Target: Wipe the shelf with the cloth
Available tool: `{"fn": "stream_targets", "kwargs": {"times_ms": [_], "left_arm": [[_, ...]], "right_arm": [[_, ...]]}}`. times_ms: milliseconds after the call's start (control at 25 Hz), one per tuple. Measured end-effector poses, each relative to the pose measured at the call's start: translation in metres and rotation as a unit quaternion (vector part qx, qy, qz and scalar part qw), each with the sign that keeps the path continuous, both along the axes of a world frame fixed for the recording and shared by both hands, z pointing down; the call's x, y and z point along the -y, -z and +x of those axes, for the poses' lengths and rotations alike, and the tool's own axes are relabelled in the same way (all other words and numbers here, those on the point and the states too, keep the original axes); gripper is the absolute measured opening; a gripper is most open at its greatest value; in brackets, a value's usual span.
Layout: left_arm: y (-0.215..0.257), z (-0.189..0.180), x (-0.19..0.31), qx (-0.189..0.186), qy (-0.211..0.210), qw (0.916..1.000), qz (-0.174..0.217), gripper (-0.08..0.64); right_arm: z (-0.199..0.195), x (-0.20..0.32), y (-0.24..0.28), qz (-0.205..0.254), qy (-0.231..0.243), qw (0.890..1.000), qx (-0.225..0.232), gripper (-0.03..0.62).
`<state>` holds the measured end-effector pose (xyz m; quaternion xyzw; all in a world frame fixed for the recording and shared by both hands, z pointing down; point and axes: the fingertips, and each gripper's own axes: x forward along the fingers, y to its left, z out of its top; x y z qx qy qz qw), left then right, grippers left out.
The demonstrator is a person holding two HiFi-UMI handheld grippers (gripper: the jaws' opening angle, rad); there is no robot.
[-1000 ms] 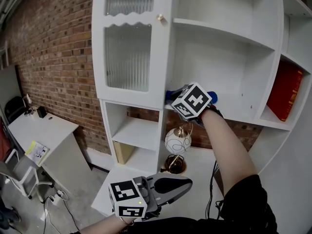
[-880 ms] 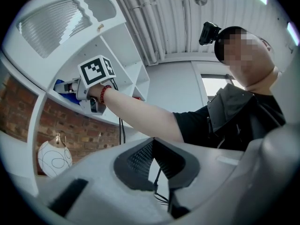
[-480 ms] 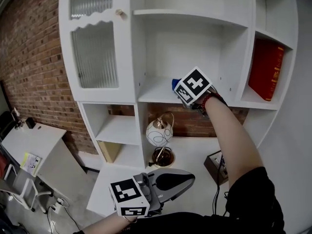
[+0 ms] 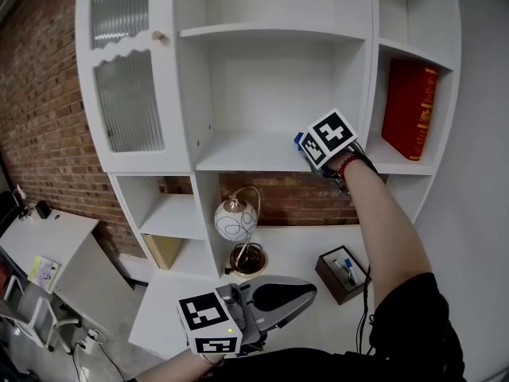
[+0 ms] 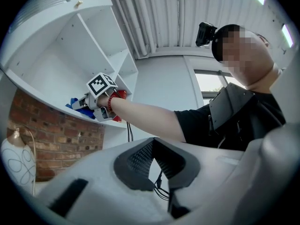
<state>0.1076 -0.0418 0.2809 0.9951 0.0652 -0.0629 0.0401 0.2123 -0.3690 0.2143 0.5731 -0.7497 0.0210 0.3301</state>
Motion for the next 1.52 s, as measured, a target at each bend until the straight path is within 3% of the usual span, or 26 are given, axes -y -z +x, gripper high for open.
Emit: {"fn": "stream_targets", "kwargs": {"times_ms": [280, 440, 520, 600, 680, 840, 960, 1160, 1240, 1400, 1520], "left_arm": [[-0.003, 0.022, -0.006, -0.005, 0.018, 0.9997, -0.018, -0.003], [-0.012, 0.012, 0.01, 0.002, 0.053, 0.9981, -0.031, -0.003], [-0.01, 0.005, 0.026, 0.011, 0.071, 0.9968, -0.035, -0.003], [-0.007, 0.0, 0.043, 0.029, 0.081, 0.996, -0.026, -0.003], [-0.006, -0.007, 0.062, 0.043, 0.083, 0.9954, -0.021, -0.003], [0.01, -0.029, 0.107, 0.049, 0.086, 0.995, -0.013, -0.003], [0.034, -0.044, 0.142, 0.055, 0.095, 0.994, 0.009, -0.003], [0.06, -0.047, 0.18, 0.07, 0.089, 0.9936, -0.004, -0.003], [0.061, -0.042, 0.187, 0.098, 0.082, 0.9918, -0.006, -0.003], [0.057, -0.024, 0.2, 0.157, 0.07, 0.9847, 0.032, -0.003], [0.046, -0.014, 0.213, 0.17, 0.074, 0.9819, 0.039, -0.003]], "right_arm": [[0.019, -0.004, 0.0, 0.005, -0.027, 1.0, -0.005, 0.025], [0.013, -0.007, 0.003, 0.025, 0.009, 0.999, -0.026, 0.025], [-0.005, -0.003, 0.016, 0.052, 0.046, 0.998, 0.012, 0.026], [-0.031, 0.001, 0.04, 0.096, 0.094, 0.988, 0.075, 0.026], [-0.06, 0.003, 0.071, 0.162, 0.15, 0.966, 0.139, 0.026], [-0.113, 0.004, 0.127, 0.286, 0.259, 0.884, 0.264, 0.026], [-0.139, 0.014, 0.164, 0.328, 0.307, 0.833, 0.324, 0.026], [-0.177, 0.031, 0.211, 0.361, 0.348, 0.768, 0.399, 0.026], [-0.191, 0.038, 0.225, 0.366, 0.357, 0.756, 0.408, 0.026], [-0.212, 0.045, 0.252, 0.382, 0.374, 0.754, 0.383, 0.026], [-0.225, 0.049, 0.26, 0.375, 0.39, 0.753, 0.374, 0.026]]}}
